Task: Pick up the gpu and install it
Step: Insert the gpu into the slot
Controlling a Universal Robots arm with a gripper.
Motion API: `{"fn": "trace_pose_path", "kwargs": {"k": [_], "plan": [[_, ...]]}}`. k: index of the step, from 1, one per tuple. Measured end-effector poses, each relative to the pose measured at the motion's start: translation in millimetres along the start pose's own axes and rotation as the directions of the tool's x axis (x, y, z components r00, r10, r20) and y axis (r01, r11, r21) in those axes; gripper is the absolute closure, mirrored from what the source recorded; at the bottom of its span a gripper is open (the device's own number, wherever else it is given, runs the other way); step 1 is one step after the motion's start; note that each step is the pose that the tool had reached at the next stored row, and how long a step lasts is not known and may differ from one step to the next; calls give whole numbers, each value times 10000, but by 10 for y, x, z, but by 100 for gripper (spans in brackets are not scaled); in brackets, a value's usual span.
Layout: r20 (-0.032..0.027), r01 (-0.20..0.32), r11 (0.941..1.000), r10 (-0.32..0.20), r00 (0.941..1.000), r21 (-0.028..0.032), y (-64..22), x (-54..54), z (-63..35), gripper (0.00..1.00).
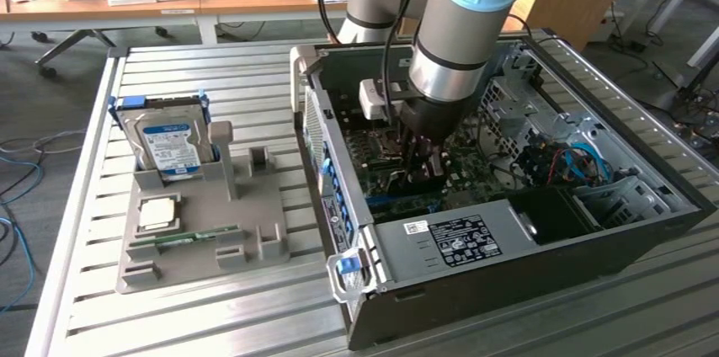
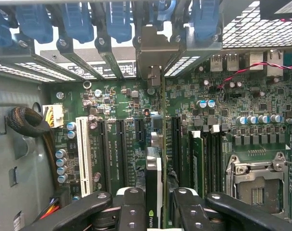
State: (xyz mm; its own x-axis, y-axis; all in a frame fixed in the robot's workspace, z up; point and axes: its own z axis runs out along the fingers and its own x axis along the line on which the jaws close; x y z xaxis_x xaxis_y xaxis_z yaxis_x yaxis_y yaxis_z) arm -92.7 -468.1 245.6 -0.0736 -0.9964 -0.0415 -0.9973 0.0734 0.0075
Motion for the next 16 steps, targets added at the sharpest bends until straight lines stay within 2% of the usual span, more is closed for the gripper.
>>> {"fn": "trace_pose_path", "kwargs": {"k": [16], "plan": [[0, 0, 10000, 0, 10000, 0, 0, 0, 0, 74]]}}
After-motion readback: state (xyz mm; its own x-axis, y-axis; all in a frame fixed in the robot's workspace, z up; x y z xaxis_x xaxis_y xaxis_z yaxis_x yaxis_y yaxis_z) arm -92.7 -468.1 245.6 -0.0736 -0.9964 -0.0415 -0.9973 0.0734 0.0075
